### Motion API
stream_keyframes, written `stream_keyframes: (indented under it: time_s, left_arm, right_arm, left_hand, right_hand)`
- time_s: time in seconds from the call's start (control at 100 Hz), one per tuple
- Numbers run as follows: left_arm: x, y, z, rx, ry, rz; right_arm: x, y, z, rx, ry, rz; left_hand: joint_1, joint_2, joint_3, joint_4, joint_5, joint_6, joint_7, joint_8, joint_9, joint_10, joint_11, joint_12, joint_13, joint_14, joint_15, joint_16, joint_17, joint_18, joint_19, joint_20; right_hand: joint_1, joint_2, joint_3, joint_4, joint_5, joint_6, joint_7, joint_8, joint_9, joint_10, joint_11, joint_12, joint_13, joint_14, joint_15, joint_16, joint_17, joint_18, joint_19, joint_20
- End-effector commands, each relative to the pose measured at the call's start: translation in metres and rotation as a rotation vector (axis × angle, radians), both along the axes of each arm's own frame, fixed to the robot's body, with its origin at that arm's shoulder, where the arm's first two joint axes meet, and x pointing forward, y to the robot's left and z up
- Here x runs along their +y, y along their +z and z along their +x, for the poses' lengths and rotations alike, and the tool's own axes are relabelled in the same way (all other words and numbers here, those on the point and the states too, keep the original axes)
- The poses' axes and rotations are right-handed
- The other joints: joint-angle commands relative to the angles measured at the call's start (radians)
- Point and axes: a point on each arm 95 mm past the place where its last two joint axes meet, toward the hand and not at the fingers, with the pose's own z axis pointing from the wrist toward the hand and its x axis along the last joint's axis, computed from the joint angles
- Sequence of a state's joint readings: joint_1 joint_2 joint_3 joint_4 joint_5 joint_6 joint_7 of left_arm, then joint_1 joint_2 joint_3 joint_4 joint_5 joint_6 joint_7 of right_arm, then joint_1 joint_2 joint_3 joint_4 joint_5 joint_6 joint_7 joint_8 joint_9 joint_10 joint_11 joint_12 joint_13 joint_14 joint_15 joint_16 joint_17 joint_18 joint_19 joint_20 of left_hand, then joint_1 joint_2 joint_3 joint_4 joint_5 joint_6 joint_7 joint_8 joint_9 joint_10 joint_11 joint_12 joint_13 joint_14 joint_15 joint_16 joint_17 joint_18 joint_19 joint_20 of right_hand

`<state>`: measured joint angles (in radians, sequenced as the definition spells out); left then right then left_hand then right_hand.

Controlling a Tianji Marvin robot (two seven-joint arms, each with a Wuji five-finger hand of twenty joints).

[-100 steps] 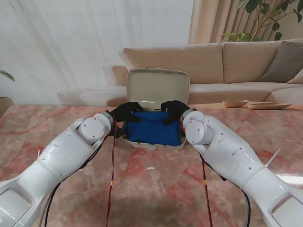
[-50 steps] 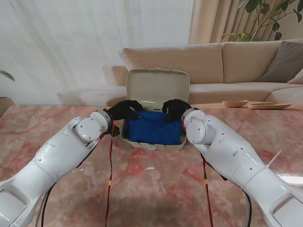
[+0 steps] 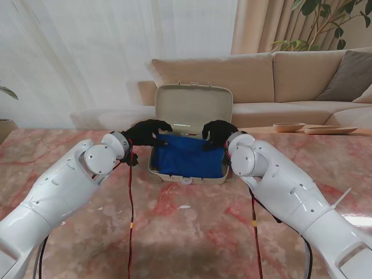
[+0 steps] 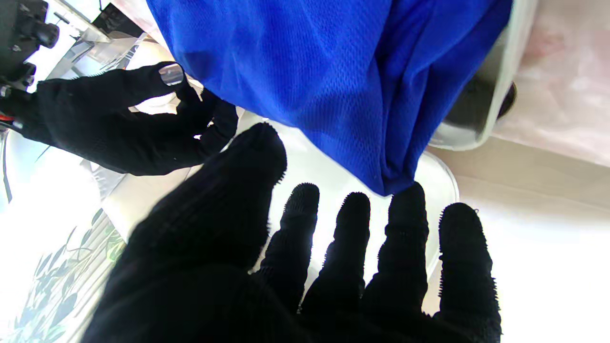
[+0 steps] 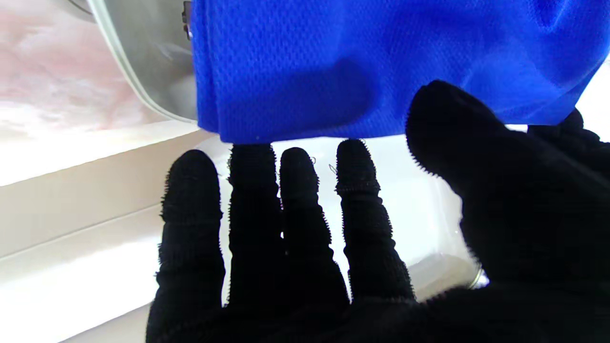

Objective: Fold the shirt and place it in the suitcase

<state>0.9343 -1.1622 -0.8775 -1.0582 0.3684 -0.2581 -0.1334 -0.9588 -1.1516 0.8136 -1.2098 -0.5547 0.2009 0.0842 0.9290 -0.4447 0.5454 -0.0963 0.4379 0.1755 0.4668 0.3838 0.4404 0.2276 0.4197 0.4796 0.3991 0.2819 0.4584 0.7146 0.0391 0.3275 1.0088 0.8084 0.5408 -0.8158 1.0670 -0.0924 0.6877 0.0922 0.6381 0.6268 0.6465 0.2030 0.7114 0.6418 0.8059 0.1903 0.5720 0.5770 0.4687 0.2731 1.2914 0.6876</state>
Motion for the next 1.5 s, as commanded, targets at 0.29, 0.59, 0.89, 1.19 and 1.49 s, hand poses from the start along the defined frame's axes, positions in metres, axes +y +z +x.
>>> stream_keyframes:
  time_s: [0.29,0.59,0.89,1.19,1.49]
  left_arm:
    - [0.016,0.013,-0.015,-0.022,0.065,0.006]
    - [0.004,0.010,-0.033,0.000,0.042,-0.043]
    - [0.032,0.003,-0.070,0.047,0.155,-0.029]
    - [0.066,-0.017,-0.088,0.149,0.336,-0.049]
    - [0.070,-0.036,-0.076,0.315,0.404,-0.090]
  right_arm:
    - [-0.005,0.009,-0.012,-0.046,-0.028,0.005]
    - [-0.008,-0.003,-0.036,-0.092,-0.005,0.032]
    - [-0.043,-0.015,-0.053,-0.072,-0.103,0.055]
    - [-0.078,-0.025,-0.060,-0.009,-0.246,0.095]
    - [-0.086,-0.042,-0.060,0.127,-0.340,0.120]
  left_hand:
    - [0.016,0.050,-0.047,0.019,0.006,-0.009,-0.004,0.006,-0.015,0.007,-0.006,-0.010,-0.012,0.016,-0.002,-0.008,-0.005,-0.004,-0.004,-0.001]
    - [0.023,0.081,-0.092,0.021,0.021,-0.018,-0.001,0.011,0.013,0.003,-0.008,-0.013,0.018,0.025,0.007,-0.005,0.015,0.002,0.006,0.005]
    - [0.087,0.114,-0.150,0.040,-0.046,-0.011,-0.089,-0.020,-0.071,0.042,-0.069,-0.047,0.048,0.068,0.010,-0.001,0.047,0.045,0.056,0.046]
    - [0.127,0.301,-0.553,0.061,-0.171,0.131,-0.340,-0.143,-0.113,0.075,-0.117,-0.095,0.018,0.103,-0.007,-0.014,0.014,0.056,0.025,0.047]
    - [0.045,0.397,-0.578,0.051,-0.172,0.167,-0.415,-0.177,-0.102,0.081,-0.136,-0.099,-0.001,0.139,0.005,0.003,-0.006,0.066,0.019,0.056]
  right_hand:
    - [-0.035,0.008,-0.003,0.045,-0.005,0.017,-0.040,0.017,-0.030,0.021,-0.017,-0.022,-0.083,0.016,-0.036,-0.037,-0.088,0.007,-0.042,-0.018]
    - [-0.049,0.017,-0.014,0.046,0.005,0.012,-0.055,0.023,-0.025,0.018,-0.021,-0.026,-0.085,0.014,-0.049,-0.047,-0.096,0.005,-0.057,-0.023]
    - [-0.109,0.053,-0.059,0.045,-0.004,0.029,-0.108,0.034,-0.085,0.029,-0.120,-0.082,-0.176,0.003,-0.211,-0.143,-0.197,-0.006,-0.193,-0.096]
    - [-0.308,0.278,-0.272,0.032,-0.018,0.062,-0.186,0.030,-0.104,0.041,-0.160,-0.110,-0.219,0.035,-0.234,-0.149,-0.261,-0.001,-0.237,-0.097]
    - [-0.325,0.407,-0.403,0.050,0.006,0.093,-0.246,0.036,-0.116,0.061,-0.194,-0.107,-0.249,0.054,-0.241,-0.138,-0.281,-0.006,-0.250,-0.063]
